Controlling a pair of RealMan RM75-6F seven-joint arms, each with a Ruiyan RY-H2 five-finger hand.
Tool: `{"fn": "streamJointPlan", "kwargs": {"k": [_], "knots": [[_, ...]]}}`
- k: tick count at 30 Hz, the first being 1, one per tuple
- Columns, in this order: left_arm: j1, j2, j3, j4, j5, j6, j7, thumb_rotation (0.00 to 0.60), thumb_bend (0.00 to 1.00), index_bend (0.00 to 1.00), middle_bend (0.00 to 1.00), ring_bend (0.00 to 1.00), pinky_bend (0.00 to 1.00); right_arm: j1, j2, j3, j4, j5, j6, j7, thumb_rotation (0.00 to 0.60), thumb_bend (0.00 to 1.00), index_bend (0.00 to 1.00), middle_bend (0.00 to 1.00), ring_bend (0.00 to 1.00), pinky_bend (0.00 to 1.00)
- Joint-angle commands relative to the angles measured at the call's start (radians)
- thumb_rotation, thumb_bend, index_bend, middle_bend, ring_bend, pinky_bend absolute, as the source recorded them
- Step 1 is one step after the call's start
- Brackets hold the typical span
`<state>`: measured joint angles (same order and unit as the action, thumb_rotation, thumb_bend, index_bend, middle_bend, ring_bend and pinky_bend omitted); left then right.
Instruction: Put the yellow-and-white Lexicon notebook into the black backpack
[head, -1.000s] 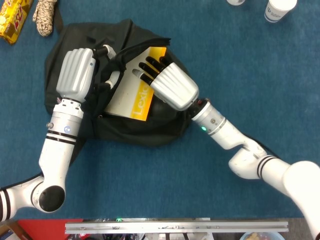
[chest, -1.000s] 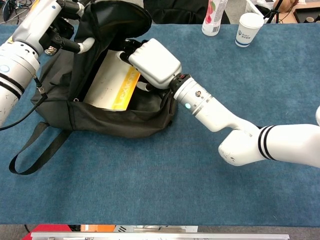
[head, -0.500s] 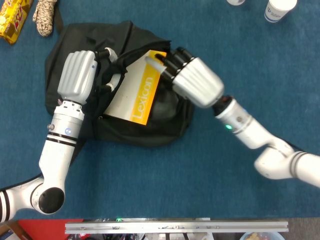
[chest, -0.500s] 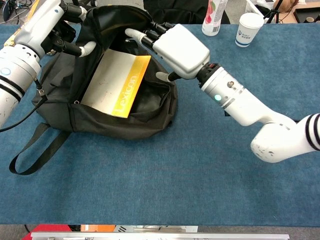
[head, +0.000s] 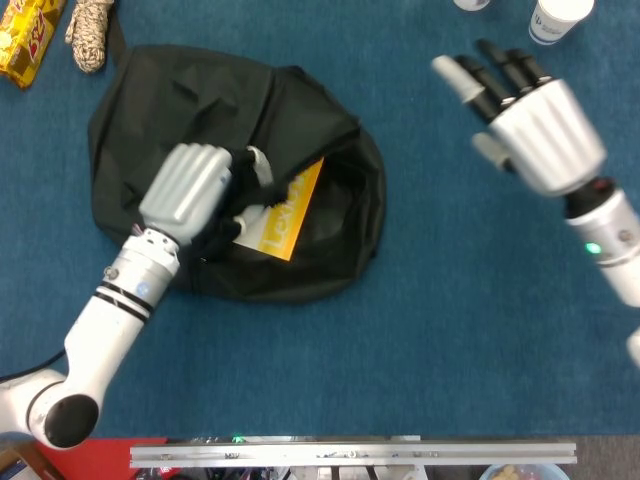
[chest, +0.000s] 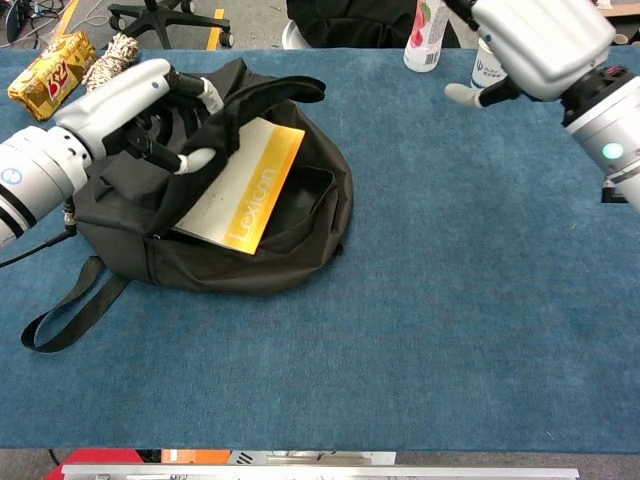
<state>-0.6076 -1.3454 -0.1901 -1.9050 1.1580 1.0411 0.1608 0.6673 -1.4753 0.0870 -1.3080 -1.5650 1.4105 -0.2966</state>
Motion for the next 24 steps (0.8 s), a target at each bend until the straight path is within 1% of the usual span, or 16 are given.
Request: {"fn": "streamJointPlan", "kwargs": {"k": [1, 3, 6, 9, 13, 16, 18, 20, 24], "knots": [[-0.032, 0.048, 0.033, -0.051, -0.024, -0.075, 0.038, 0.600, 0.36, 0.12, 0.28, 0.25, 0.42, -0.023, 0.028, -0.004, -0.015, 0.008, -0.001, 0.000, 0.600, 0.15, 0.06, 0.23, 0.14, 0.28], [-0.042, 0.062, 0.043, -0.061, -0.034, -0.092, 0.060, 0.600, 0.33, 0.08, 0.20, 0.17, 0.31, -0.036, 0.042, -0.012, -0.014, 0.005, -0.002, -0.005, 0.600, 0.15, 0.06, 0.23, 0.14, 0.28], [-0.053, 0.072, 0.052, -0.074, -0.049, -0.112, 0.064, 0.597, 0.32, 0.06, 0.17, 0.14, 0.24, -0.058, 0.061, -0.016, -0.025, 0.014, -0.010, 0.005, 0.600, 0.16, 0.06, 0.23, 0.14, 0.28], [-0.055, 0.066, 0.049, -0.080, -0.058, -0.099, 0.060, 0.592, 0.32, 0.04, 0.16, 0.14, 0.23, -0.075, 0.081, -0.022, -0.041, 0.016, -0.015, 0.000, 0.600, 0.15, 0.06, 0.23, 0.14, 0.28], [-0.027, 0.058, 0.052, -0.072, -0.035, -0.024, 0.068, 0.600, 0.32, 0.05, 0.16, 0.15, 0.23, -0.107, 0.129, -0.034, -0.088, 0.030, -0.024, -0.018, 0.600, 0.16, 0.06, 0.25, 0.14, 0.28], [0.008, 0.051, 0.058, -0.045, -0.007, 0.047, 0.058, 0.600, 0.32, 0.10, 0.19, 0.18, 0.23, -0.143, 0.174, -0.041, -0.144, 0.061, -0.028, -0.017, 0.600, 0.16, 0.13, 0.29, 0.15, 0.28], [0.035, 0.050, 0.065, -0.018, 0.016, 0.087, 0.040, 0.600, 0.32, 0.13, 0.21, 0.19, 0.23, -0.171, 0.207, -0.049, -0.175, 0.076, -0.025, 0.006, 0.600, 0.21, 0.22, 0.33, 0.18, 0.29], [0.056, 0.053, 0.074, 0.009, 0.041, 0.117, 0.024, 0.600, 0.32, 0.15, 0.23, 0.19, 0.23, -0.200, 0.228, -0.059, -0.181, 0.077, -0.007, 0.020, 0.600, 0.23, 0.27, 0.36, 0.21, 0.31], [0.113, 0.066, 0.103, 0.085, 0.095, 0.192, 0.004, 0.600, 0.32, 0.17, 0.24, 0.19, 0.23, -0.283, 0.262, -0.076, -0.189, 0.095, 0.055, 0.071, 0.600, 0.24, 0.32, 0.40, 0.25, 0.34]]}}
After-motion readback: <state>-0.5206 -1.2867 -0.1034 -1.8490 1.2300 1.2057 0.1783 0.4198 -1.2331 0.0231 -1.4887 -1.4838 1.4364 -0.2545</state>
